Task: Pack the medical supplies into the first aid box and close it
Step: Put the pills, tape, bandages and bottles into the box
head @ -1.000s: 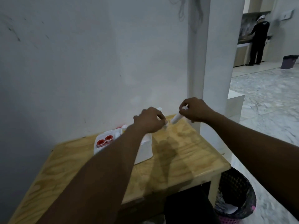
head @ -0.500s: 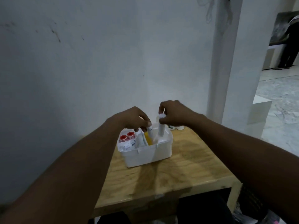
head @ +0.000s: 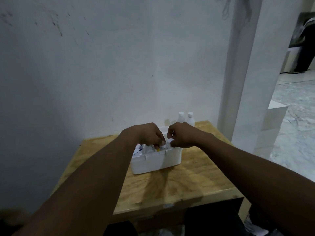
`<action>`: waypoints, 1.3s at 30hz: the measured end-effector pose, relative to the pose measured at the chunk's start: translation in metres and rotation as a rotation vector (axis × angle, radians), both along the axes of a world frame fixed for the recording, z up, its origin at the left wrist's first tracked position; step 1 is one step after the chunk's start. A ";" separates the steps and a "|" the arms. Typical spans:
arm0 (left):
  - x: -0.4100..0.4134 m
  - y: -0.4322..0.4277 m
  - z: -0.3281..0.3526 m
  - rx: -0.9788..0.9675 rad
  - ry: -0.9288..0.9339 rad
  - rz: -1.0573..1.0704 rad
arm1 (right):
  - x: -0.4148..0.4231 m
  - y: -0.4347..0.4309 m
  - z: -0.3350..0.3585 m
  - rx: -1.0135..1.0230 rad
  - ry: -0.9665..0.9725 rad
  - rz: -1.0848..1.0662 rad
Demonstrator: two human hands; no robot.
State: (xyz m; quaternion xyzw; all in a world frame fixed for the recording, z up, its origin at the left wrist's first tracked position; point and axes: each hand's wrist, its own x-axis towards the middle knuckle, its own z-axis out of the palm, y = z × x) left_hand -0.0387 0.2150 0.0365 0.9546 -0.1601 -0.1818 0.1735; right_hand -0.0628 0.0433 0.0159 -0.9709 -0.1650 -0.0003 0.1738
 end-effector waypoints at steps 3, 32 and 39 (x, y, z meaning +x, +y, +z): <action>0.001 0.002 -0.004 0.047 -0.033 -0.003 | -0.002 -0.001 0.001 0.033 0.039 0.011; 0.001 0.009 -0.003 -0.025 0.038 0.112 | 0.002 -0.003 -0.009 0.310 0.107 0.022; 0.001 0.009 -0.004 -0.016 0.026 0.095 | 0.000 -0.003 -0.008 0.288 0.119 0.044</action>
